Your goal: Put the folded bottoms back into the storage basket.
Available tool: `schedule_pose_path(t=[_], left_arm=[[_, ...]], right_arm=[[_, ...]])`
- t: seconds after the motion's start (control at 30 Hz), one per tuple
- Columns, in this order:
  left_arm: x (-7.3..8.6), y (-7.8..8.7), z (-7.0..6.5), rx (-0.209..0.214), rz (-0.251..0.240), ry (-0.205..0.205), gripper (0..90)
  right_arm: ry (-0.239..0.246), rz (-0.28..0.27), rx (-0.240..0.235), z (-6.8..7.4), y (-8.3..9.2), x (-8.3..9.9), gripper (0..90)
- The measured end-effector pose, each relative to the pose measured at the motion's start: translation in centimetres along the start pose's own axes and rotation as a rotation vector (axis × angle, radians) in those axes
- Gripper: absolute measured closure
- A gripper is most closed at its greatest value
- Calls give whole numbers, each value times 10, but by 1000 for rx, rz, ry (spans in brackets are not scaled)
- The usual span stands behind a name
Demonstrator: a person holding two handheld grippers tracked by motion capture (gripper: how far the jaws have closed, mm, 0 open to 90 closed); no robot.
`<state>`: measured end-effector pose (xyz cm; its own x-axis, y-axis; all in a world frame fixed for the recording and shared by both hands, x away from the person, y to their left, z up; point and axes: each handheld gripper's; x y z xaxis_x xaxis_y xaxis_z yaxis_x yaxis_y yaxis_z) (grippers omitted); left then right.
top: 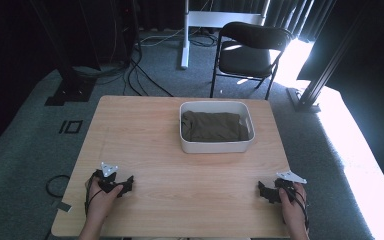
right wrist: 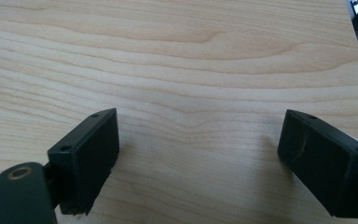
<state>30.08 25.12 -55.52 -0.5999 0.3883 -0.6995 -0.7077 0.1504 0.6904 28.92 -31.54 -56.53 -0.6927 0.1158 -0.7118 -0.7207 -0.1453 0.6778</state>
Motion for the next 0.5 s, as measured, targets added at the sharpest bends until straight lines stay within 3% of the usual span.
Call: schedule_pose_path(t=[0.13,0.5], left_arm=[[-1,-1,-3,-18,6,21,155],[-2,-2,-3,-8,13,14,115]], right_arm=[[-4,-3,5,1,0,0,120],[-7,-1,7,2,-2,-1,108]])
Point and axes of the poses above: each handheld gripper's, and its own axes: y roughly backward along the jaws, x roughly out of its underside, z roughly to its left, and after that the axes turned 13 degrees about -y, right-handed
